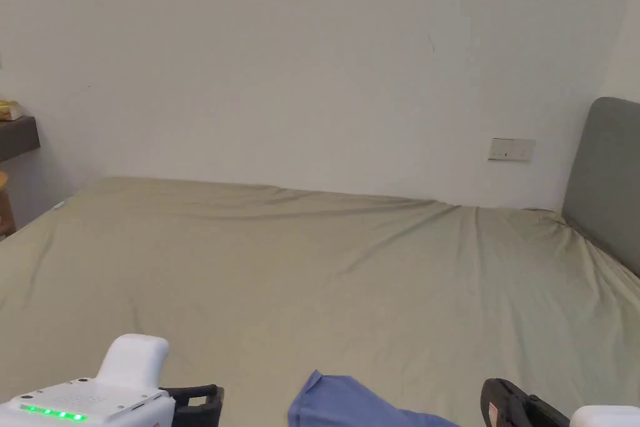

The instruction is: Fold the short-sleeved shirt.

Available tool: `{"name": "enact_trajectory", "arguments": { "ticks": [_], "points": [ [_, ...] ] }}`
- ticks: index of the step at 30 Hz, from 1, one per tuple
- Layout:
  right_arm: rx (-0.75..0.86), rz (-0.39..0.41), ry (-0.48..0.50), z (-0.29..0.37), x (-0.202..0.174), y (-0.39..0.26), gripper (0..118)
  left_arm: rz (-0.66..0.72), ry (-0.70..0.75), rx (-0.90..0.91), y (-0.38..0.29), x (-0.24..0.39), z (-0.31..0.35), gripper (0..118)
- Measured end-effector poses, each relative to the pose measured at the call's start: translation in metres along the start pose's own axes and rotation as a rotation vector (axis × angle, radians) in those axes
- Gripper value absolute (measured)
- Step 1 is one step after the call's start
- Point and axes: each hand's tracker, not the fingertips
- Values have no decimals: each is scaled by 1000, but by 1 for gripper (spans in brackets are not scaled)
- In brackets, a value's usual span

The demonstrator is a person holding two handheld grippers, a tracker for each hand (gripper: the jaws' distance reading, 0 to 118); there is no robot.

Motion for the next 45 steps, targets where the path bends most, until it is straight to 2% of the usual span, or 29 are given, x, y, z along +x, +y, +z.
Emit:
{"name": "enact_trajectory", "arguments": {
  "ticks": [2, 3, 5, 7, 9, 10, 11, 12, 13, 15, 20, 25, 27, 28, 29, 30, 31, 32, 34, 35, 36, 37, 38, 40, 41, 42, 45],
  "points": [
    [-7, 4, 22, -8, -15, -2, 5, 22, 84, 11, -20, -19, 6, 26],
    [-12, 11, 38, -11, -22, -2, 5, 39, 151, -12, -29, -26, 2, 8],
    [-26, 27, 61, -16, -34, -5, 5, 47, 171, -74, -47, -37, -5, 5],
    [-39, 50, 83, -19, -44, -8, 5, 125, 46, -112, -57, -45, -9, 2],
    [-48, 77, 89, -23, -51, -10, 5, 152, 22, -107, -57, -46, -18, 2],
    [-49, 84, 87, -24, -53, -9, 5, 142, 38, -106, -54, -45, -25, 5],
    [-50, 90, 87, -26, -53, -8, 5, 134, 55, -113, -50, -44, -36, 19],
    [-51, 93, 90, -26, -53, -5, 5, 125, 65, -138, -46, -45, -49, 61],
    [-50, 95, 97, -25, -51, -3, 5, 118, 69, -191, -41, -44, -65, 85],
    [-44, 108, 97, -24, -47, 3, 5, 109, 48, -311, -40, -41, -105, 88],
    [-34, 156, 46, -18, -33, 11, 5, 123, 23, -436, -60, -33, -198, 88],
    [-70, 135, 11, -16, -9, 7, 5, 156, 46, -587, -94, -31, -270, 88],
    [-95, 128, -17, -20, -1, 2, 5, 156, 55, -580, -101, -30, -279, 91],
    [-110, 120, -24, -22, 4, 0, 6, 148, 74, -536, -95, -25, -270, 83],
    [-118, 109, -24, -24, 8, -3, 6, 129, 70, -535, -94, -22, -264, 65],
    [-124, 97, -20, -26, 12, -6, 6, 73, 44, -493, -94, -20, -259, 18],
    [-140, 77, -1, -30, 17, -8, 7, 25, 58, -453, -92, -18, -253, 0],
    [-167, 62, 25, -36, 22, -10, 8, 24, 64, -468, -91, -19, -253, 0],
    [-202, 60, 41, -48, 30, -10, 20, 76, 70, -490, -82, -13, -249, 0],
    [-212, 76, 53, -54, 35, -9, 31, 68, 68, -483, -78, -10, -244, 0],
    [-221, 94, 60, -60, 39, -8, 54, 52, 66, -446, -72, -7, -237, 0],
    [-244, 130, 84, -68, 45, -5, 67, 48, 55, -401, -80, -11, -223, 0],
    [-268, 167, 124, -77, 52, -3, 77, 88, 17, -370, -75, -12, -211, 0],
    [-304, 216, 188, -101, 64, 0, 104, 150, -23, -281, -66, -7, -187, 0],
    [-329, 239, 169, -119, 71, -1, 115, 128, -32, -266, -71, -8, -174, 0],
    [-360, 263, 145, -139, 76, -4, 118, 95, -23, -275, -70, -4, -168, 0],
    [-490, 359, 64, -217, 96, -28, 118, 59, -13, -241, -73, 3, -152, 0]
  ]
}}
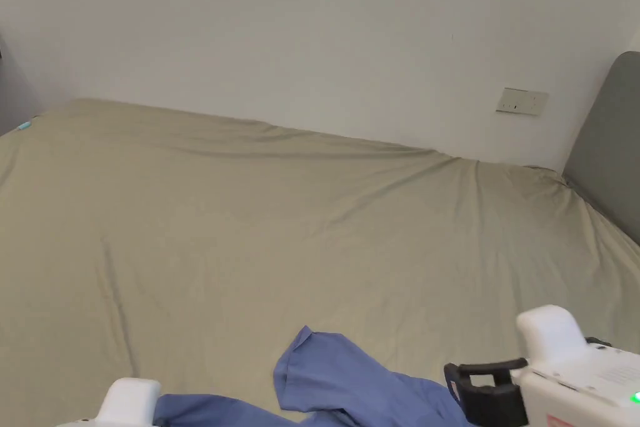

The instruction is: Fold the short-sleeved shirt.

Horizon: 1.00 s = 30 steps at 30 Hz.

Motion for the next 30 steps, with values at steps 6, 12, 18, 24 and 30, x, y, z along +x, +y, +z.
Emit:
{"name": "enact_trajectory", "arguments": {
  "ticks": [6, 12, 18, 24, 30],
  "points": [
    [-266, -7, 35, -164, 34, -13, 118, 47, -11, -24, -13, -7, -3, 0],
    [-428, -181, 55, -253, 39, -43, 94, 76, 11, -89, -17, -21, -31, 0],
    [-418, -284, 43, -251, 27, -73, 92, 50, 15, -99, -16, -15, -41, 0],
    [-463, -157, 22, -234, 10, -45, 4, 33, 6, -84, -9, -10, -34, 0],
    [-357, -235, 54, -172, 13, -34, 4, 74, -19, 23, 10, -24, 10, 0]
  ]
}}
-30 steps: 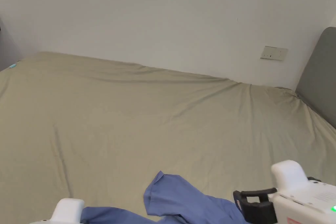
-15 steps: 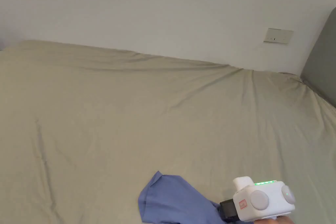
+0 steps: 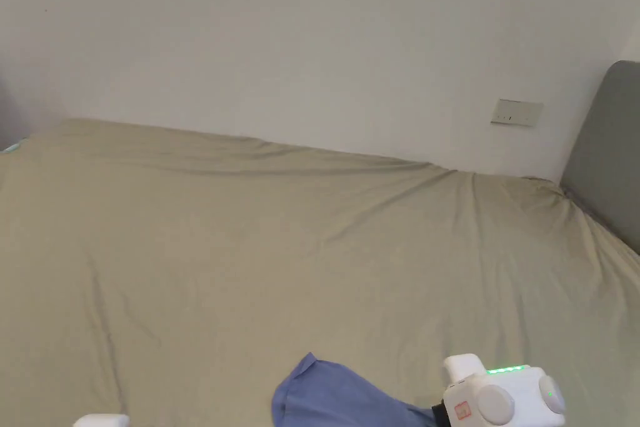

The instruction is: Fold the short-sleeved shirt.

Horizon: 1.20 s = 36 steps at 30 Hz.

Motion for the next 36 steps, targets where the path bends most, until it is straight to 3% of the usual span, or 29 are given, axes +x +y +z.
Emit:
{"name": "enact_trajectory", "arguments": {
  "ticks": [4, 8, 14, 19, 23, 27, 30, 36],
  "points": [
    [168, -58, 12, 90, 11, 4, 4, 75, -66, 87, 15, -8, 48, 0],
    [335, -61, -14, 190, 28, 14, 4, 4, -37, 184, 39, -9, 96, 0],
    [587, -81, -60, 348, 64, 34, 4, 22, -15, 392, 107, -23, 187, 0],
    [747, -151, -47, 457, 87, 41, 4, 32, 19, 544, 166, -41, 257, 0],
    [824, -141, -47, 511, 82, 44, 4, 83, -62, 602, 206, -50, 298, 0],
    [865, -138, -47, 541, 79, 54, 4, 73, -49, 648, 245, -50, 318, 0],
    [874, -125, -67, 553, 79, 64, 4, 15, -15, 666, 266, -45, 327, 0],
    [868, -138, -57, 560, 82, 87, 4, 25, -20, 660, 309, -45, 329, 0]
  ]
}}
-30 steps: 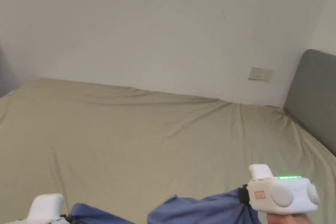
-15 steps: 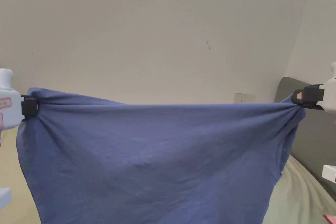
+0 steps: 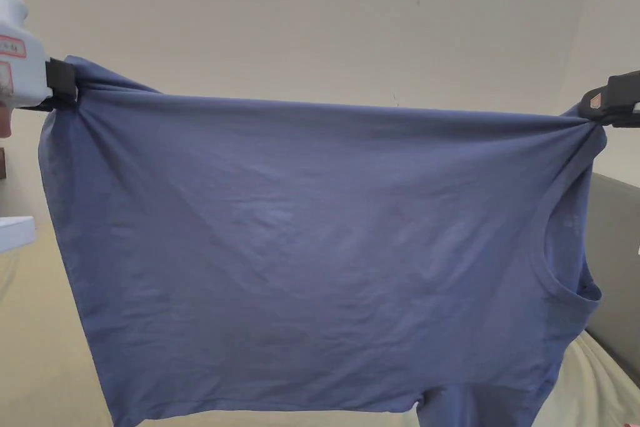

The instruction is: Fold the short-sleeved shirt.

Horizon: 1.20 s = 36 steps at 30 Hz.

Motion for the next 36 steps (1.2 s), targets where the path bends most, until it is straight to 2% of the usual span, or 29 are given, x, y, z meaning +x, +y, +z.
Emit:
{"name": "enact_trajectory", "arguments": {
  "ticks": [10, 14, 18, 25, 30, 36],
  "points": [
    [-54, 19, -22, -62, -1, 11, 4, -36, 48, -11, 20, 14, -64, 0],
    [-76, 53, -42, -99, 0, 20, 4, -56, 60, -39, 23, 22, -102, 0],
    [-97, 98, -74, -144, 3, 31, 4, -77, 68, -50, 33, 29, -151, 0],
    [-99, 114, -124, -237, 17, 37, 4, -61, 44, -61, 42, 39, -245, 0],
    [-164, 262, -205, -310, 8, 31, 4, -115, 91, -87, 33, 49, -318, 0],
    [-231, 292, -227, -392, 5, -1, 4, -137, 117, -129, -2, 50, -389, 0]
  ]
}}
